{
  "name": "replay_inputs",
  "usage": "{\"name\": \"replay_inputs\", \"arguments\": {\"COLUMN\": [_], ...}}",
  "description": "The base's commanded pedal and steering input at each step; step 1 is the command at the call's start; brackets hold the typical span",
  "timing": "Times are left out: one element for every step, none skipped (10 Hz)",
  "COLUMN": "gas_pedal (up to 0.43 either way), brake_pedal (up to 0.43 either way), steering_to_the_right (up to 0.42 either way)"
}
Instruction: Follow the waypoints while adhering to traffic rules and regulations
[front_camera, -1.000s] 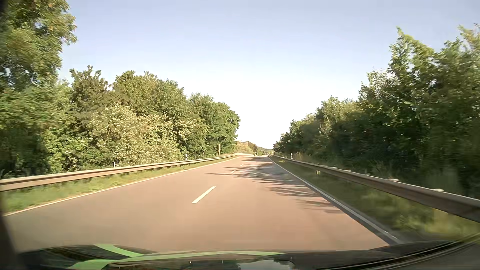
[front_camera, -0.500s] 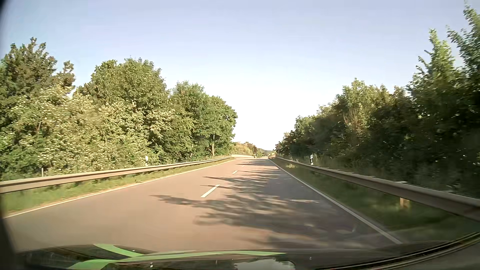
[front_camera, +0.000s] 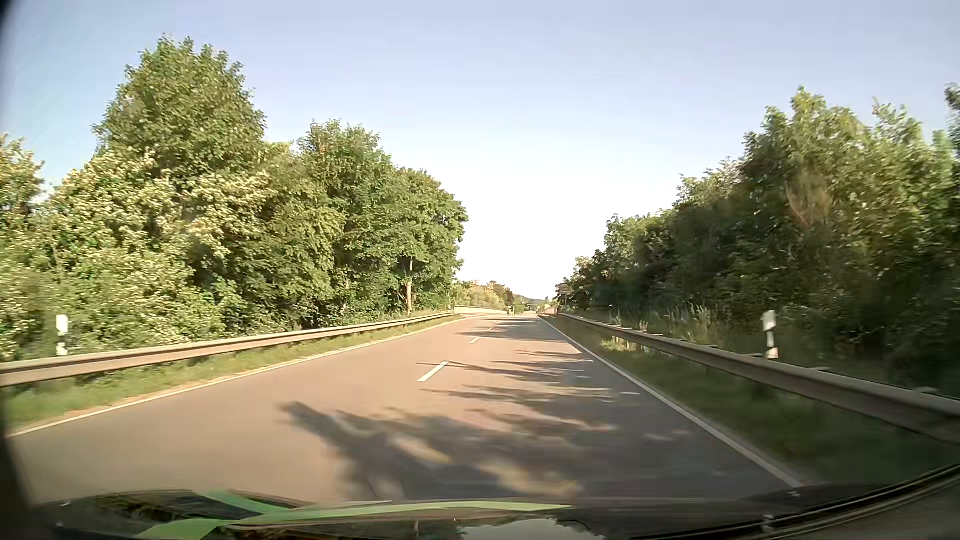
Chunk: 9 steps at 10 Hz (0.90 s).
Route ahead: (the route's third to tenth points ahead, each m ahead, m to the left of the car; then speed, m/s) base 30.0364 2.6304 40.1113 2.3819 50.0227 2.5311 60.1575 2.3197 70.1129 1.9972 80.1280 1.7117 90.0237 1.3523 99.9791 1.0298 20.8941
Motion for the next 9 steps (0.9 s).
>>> {"name": "replay_inputs", "arguments": {"gas_pedal": [0.209, 0.209, 0.209, 0.197, 0.197, 0.189, 0.197, 0.209, 0.228], "brake_pedal": [0.0, 0.0, 0.0, 0.0, 0.0, 0.0, 0.0, 0.0, 0.0], "steering_to_the_right": [0.0, 0.0, 0.0, 0.0, 0.0, 0.0, 0.0, 0.0, 0.0]}}
